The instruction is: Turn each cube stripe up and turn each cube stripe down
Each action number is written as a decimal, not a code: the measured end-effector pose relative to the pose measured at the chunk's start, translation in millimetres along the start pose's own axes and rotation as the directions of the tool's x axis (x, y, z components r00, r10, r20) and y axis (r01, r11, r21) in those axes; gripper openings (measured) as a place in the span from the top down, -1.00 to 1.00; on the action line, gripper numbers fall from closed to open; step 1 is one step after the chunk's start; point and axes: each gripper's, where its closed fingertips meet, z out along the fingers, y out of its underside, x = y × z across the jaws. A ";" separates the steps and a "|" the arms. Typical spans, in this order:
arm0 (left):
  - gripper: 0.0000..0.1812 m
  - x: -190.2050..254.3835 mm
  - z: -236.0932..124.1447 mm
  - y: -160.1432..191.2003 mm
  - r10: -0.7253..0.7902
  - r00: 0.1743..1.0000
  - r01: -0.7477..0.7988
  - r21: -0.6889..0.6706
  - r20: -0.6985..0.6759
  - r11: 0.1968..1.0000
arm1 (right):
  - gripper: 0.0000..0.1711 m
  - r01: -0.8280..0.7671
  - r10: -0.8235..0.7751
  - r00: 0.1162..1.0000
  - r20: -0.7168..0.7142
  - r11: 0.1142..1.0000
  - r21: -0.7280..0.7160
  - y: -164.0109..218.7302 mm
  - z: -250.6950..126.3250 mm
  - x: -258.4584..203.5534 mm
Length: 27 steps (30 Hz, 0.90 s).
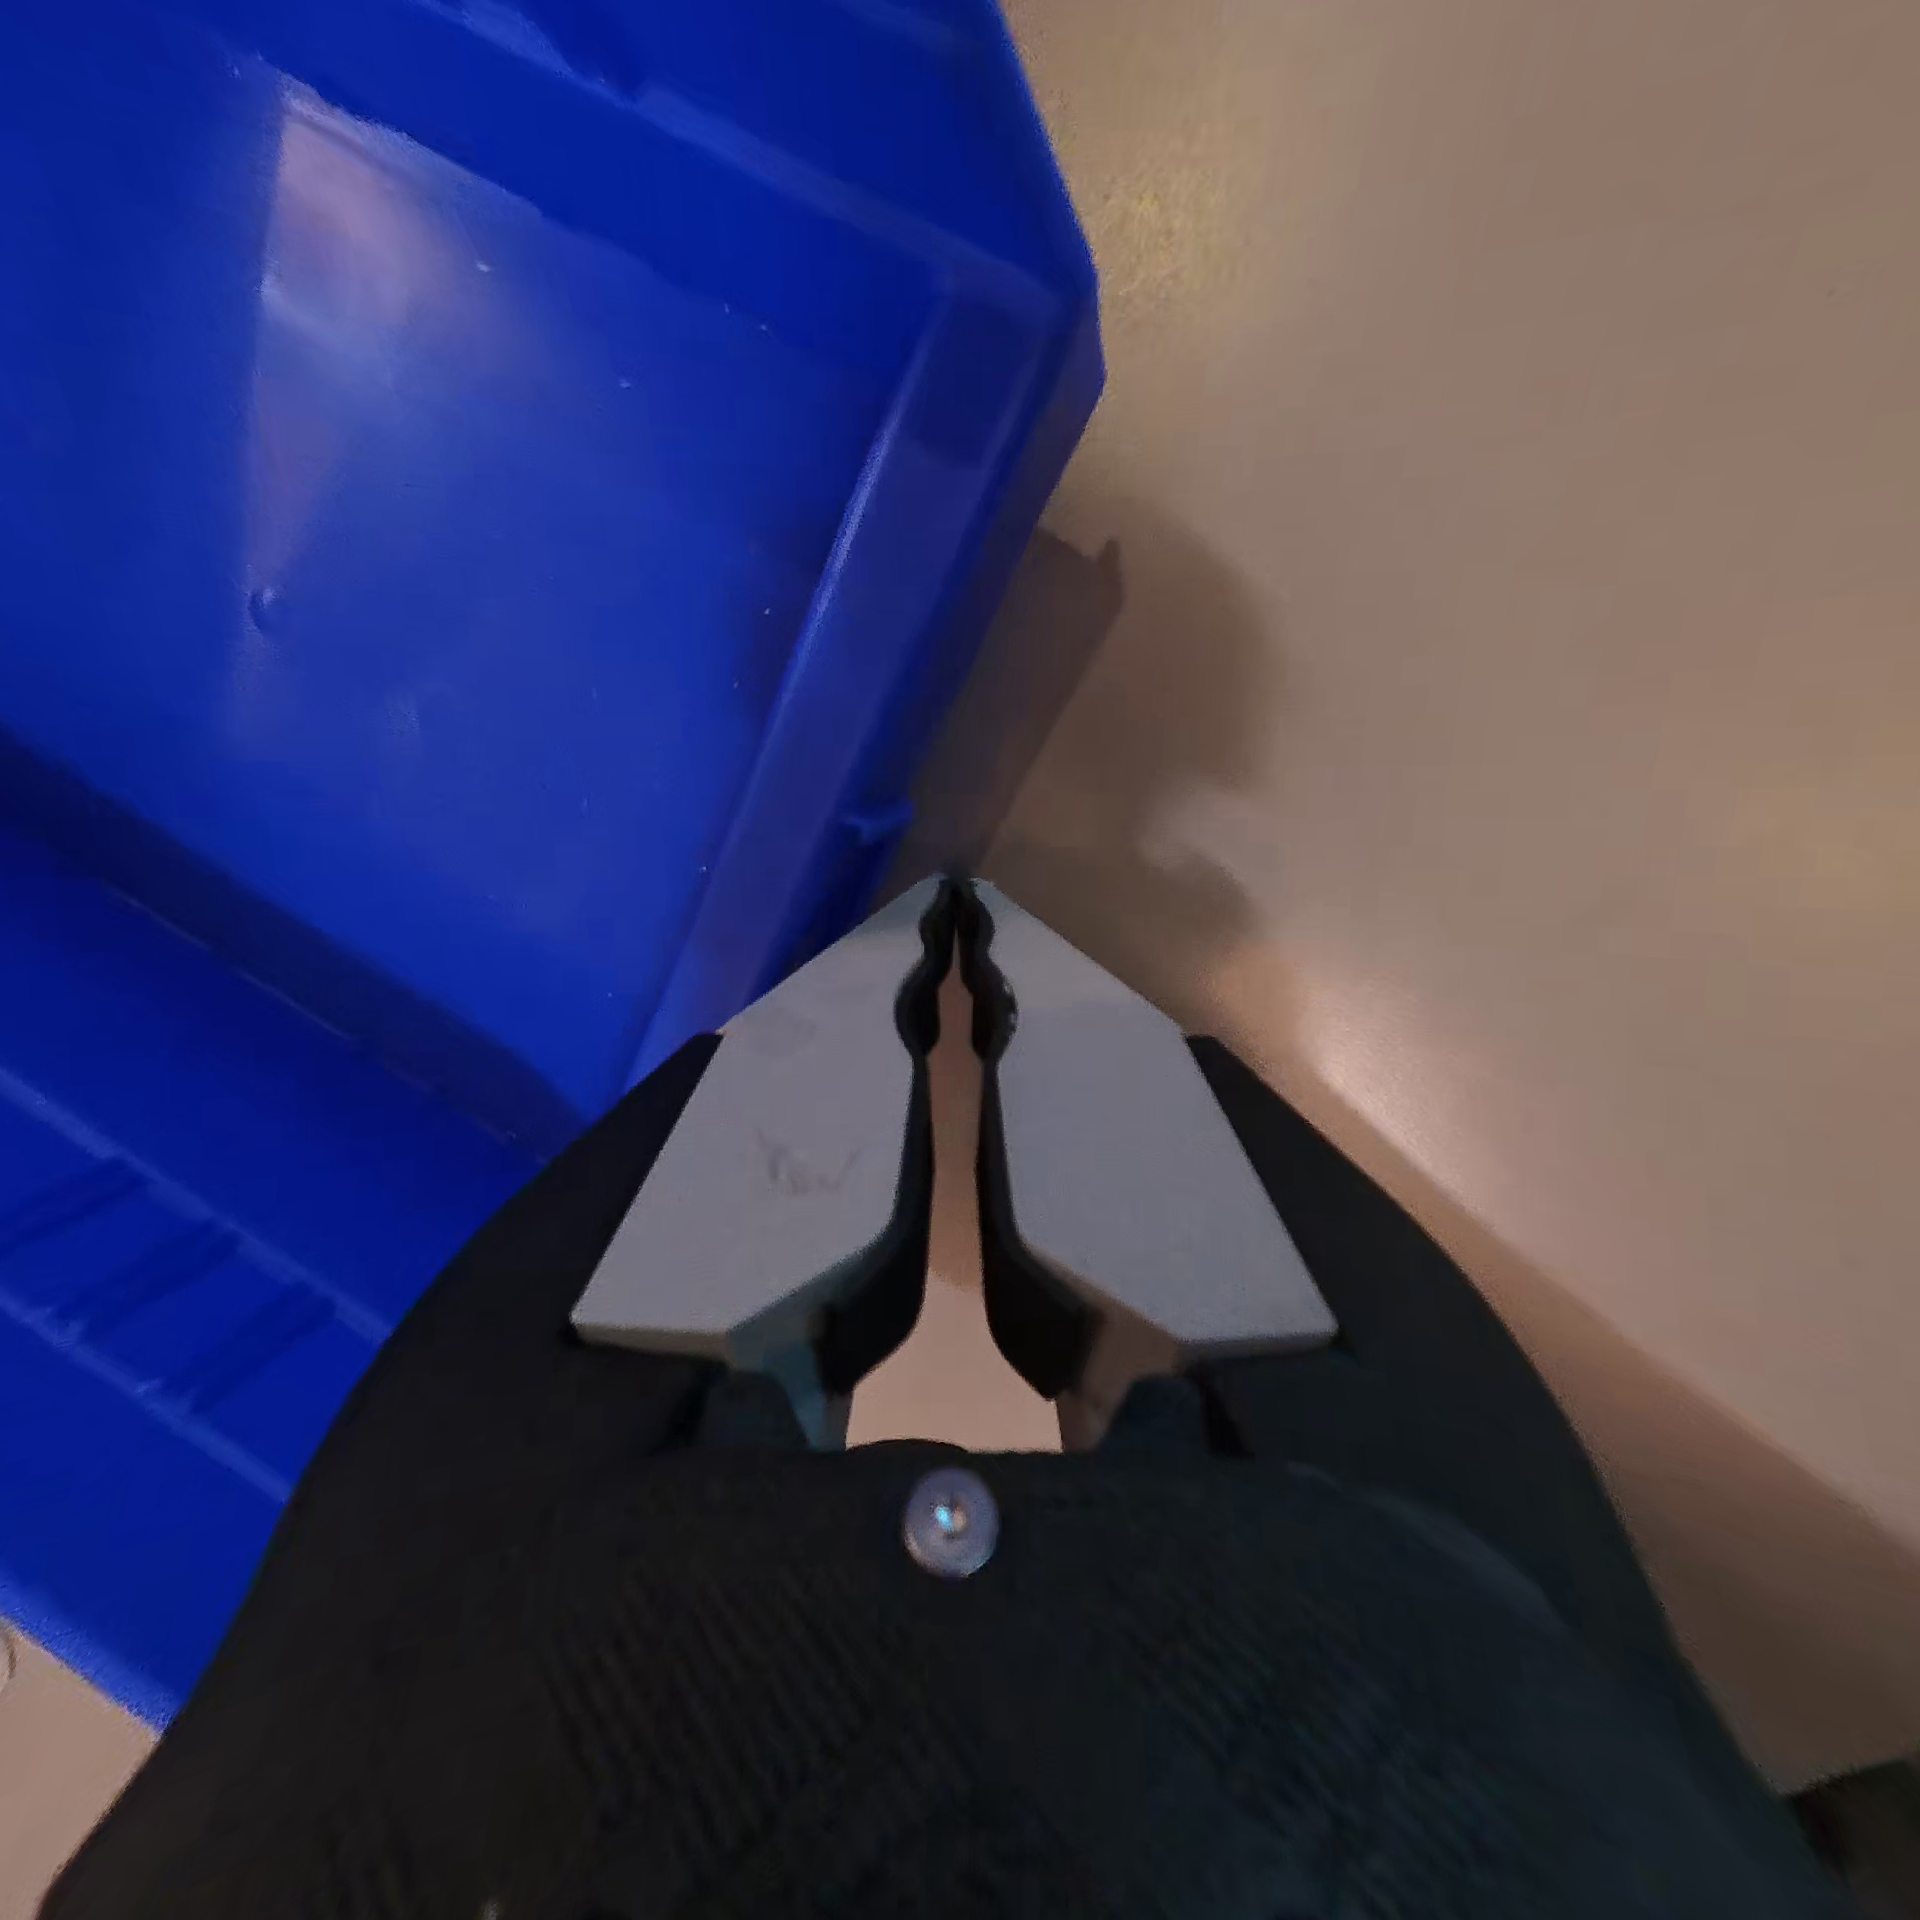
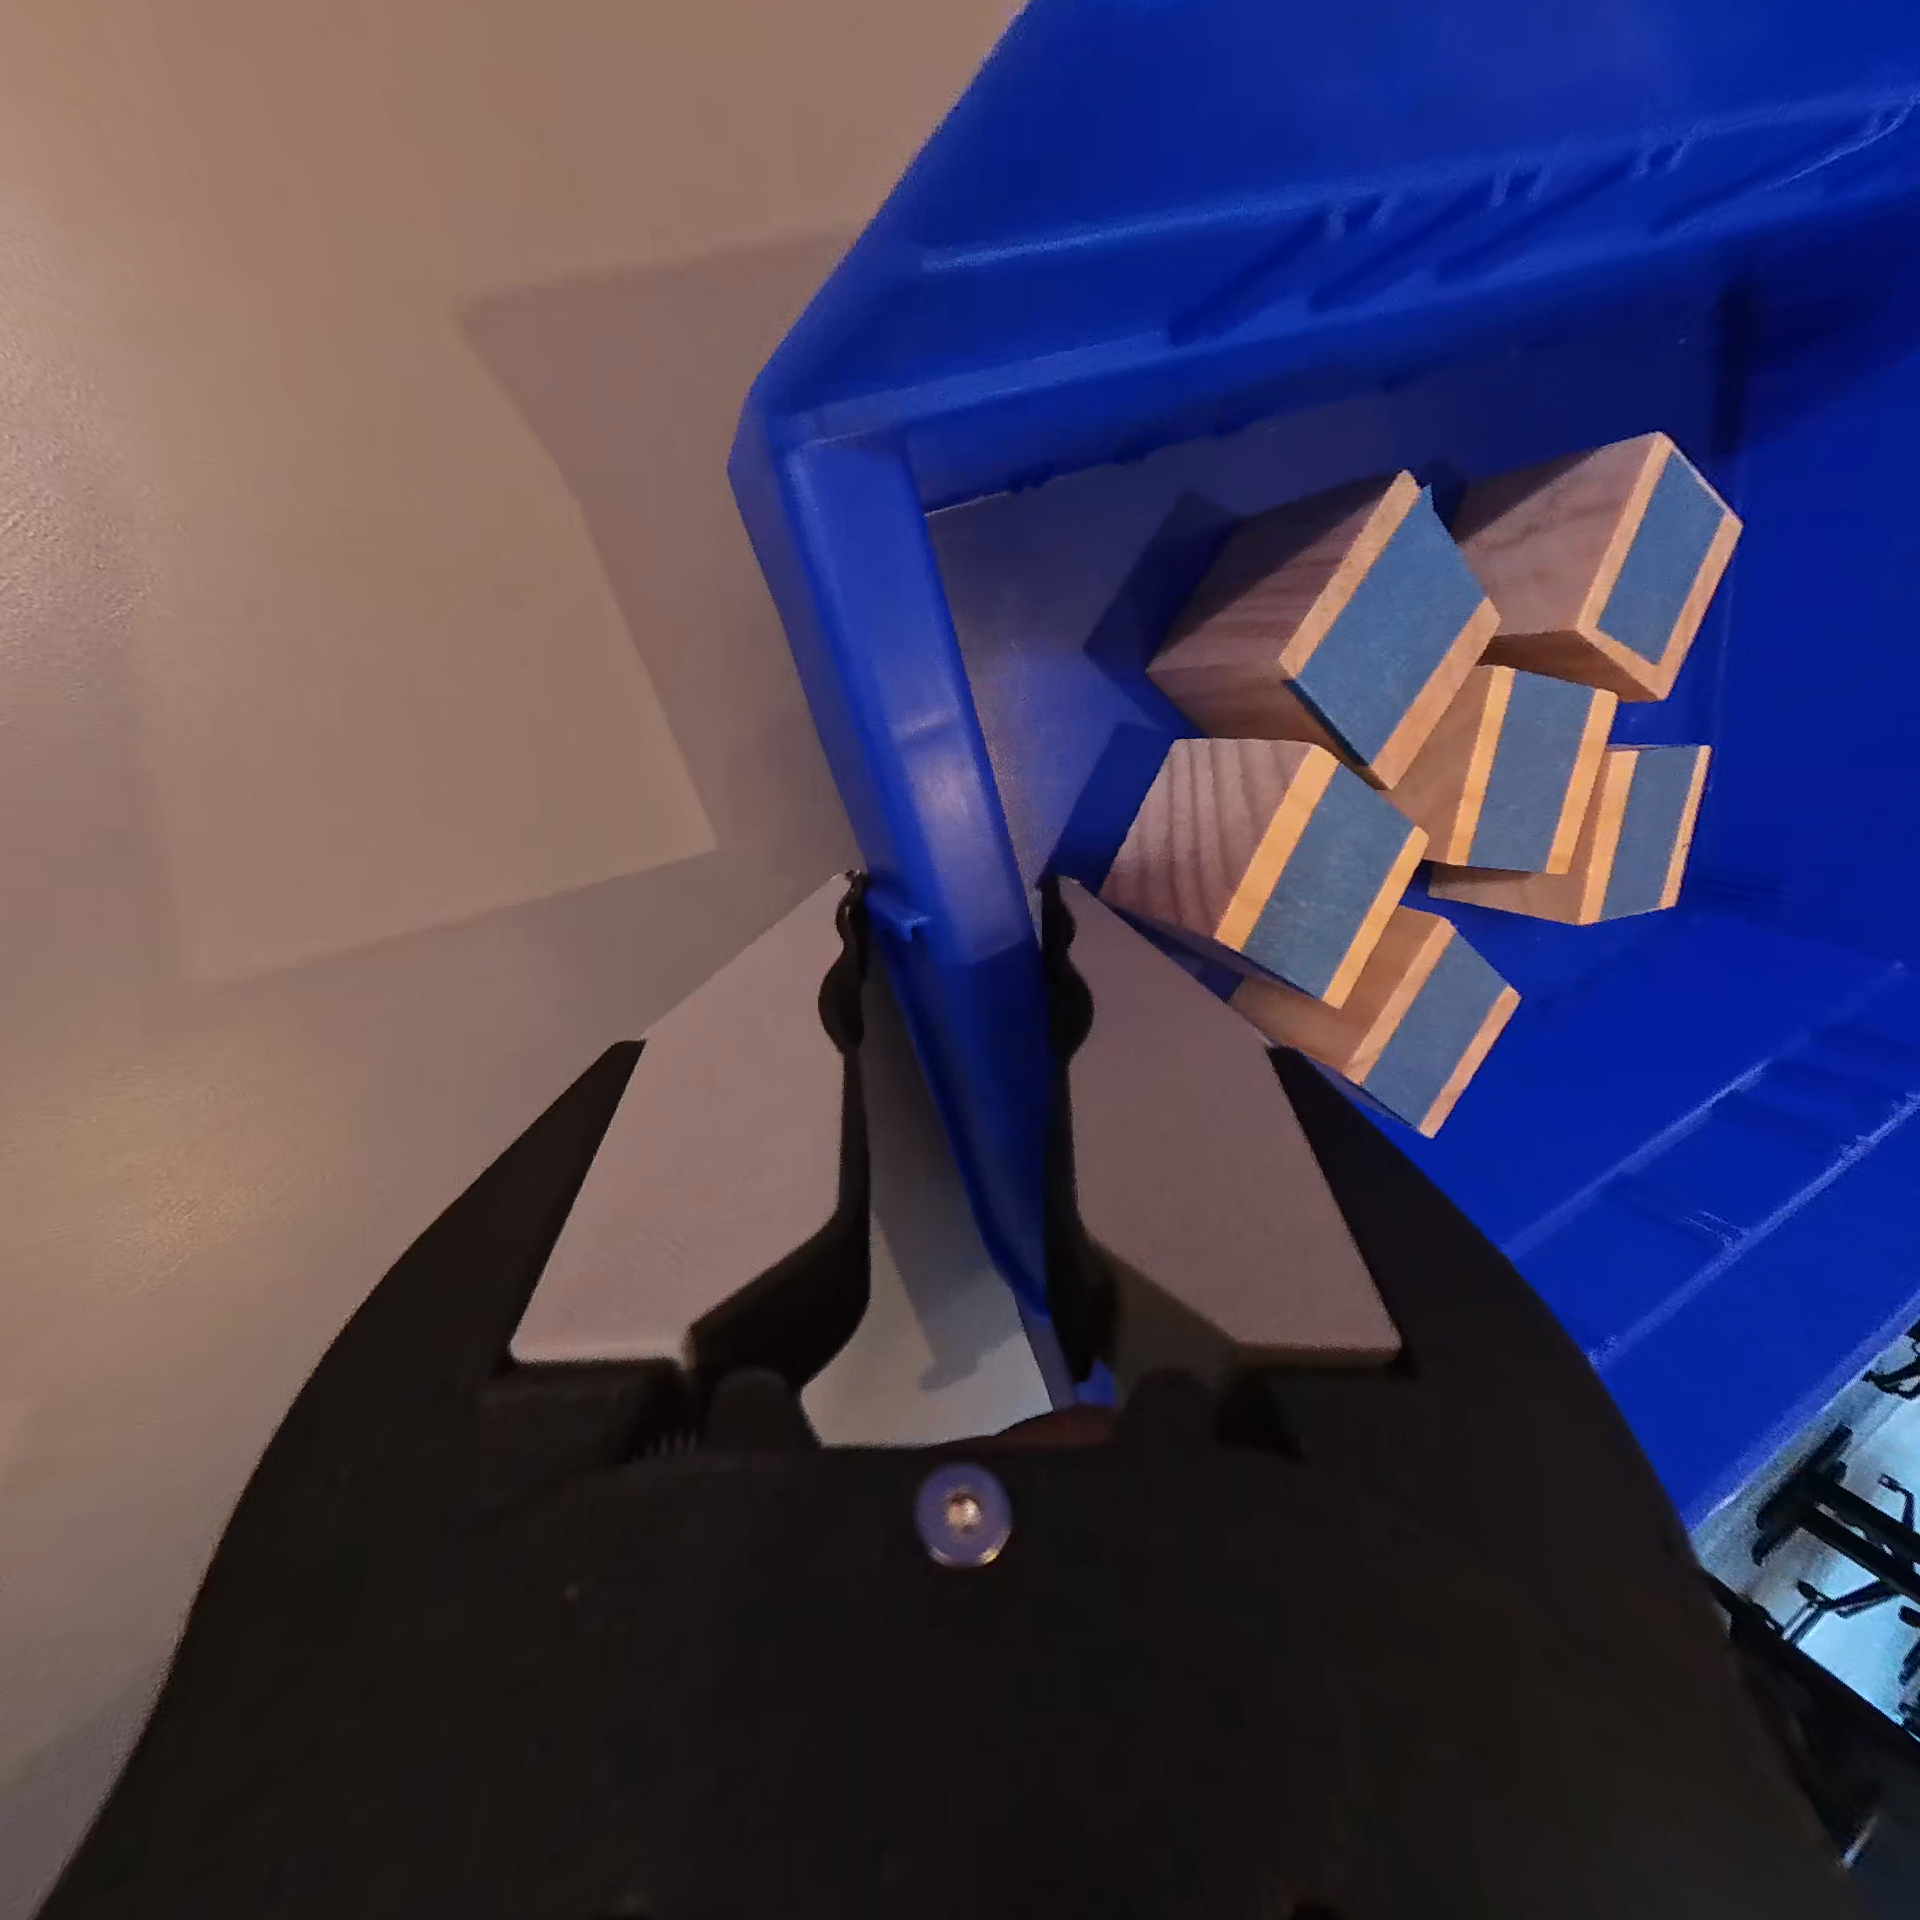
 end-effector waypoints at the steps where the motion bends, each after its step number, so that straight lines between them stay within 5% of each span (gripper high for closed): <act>1: 1.00 -0.4 -2.0 -1.4 -0.004 1.000 0.004 0.026 -0.007 1.000 | 0.65 0.001 -0.001 1.000 -0.012 1.000 0.007 0.2 -0.3 0.2; 6: 1.00 -8.8 -20.4 -3.7 -0.074 0.996 0.081 0.135 -0.056 0.987 | 0.63 -0.015 0.016 0.999 -0.041 1.000 0.018 0.6 -0.9 0.5; 12: 1.00 -14.2 -53.6 -19.6 0.028 1.000 -0.025 0.275 -0.006 0.961 | 0.63 -0.021 0.022 0.999 -0.028 0.999 0.028 0.0 -1.3 0.0; 14: 0.52 -16.7 -52.3 -19.8 0.019 1.000 -0.017 0.246 -0.008 0.969 | 0.63 -0.028 0.029 0.999 -0.021 0.999 0.037 -0.5 -1.9 -0.3; 18: 0.35 -21.5 -36.3 -16.7 0.030 1.000 -0.030 0.156 -0.003 0.987 | 0.64 -0.047 0.047 0.999 -0.009 0.997 0.058 -1.4 -3.4 -0.7; 20: 0.43 -27.3 -20.5 -8.5 0.028 1.000 -0.029 0.075 0.014 0.997 | 0.64 -0.050 0.051 0.999 -0.008 0.997 0.063 -1.4 -3.8 -0.7; 21: 0.63 -29.9 -10.9 -3.5 0.027 0.999 -0.028 0.036 0.028 0.999 | 0.64 -0.050 0.051 0.999 -0.009 0.997 0.064 -1.4 -3.8 -0.7; 27: 0.69 -26.8 -3.9 -7.5 0.034 0.999 -0.034 0.004 0.028 0.999 | 0.65 -0.035 0.037 0.999 -0.020 0.996 0.077 -2.2 -4.0 -0.5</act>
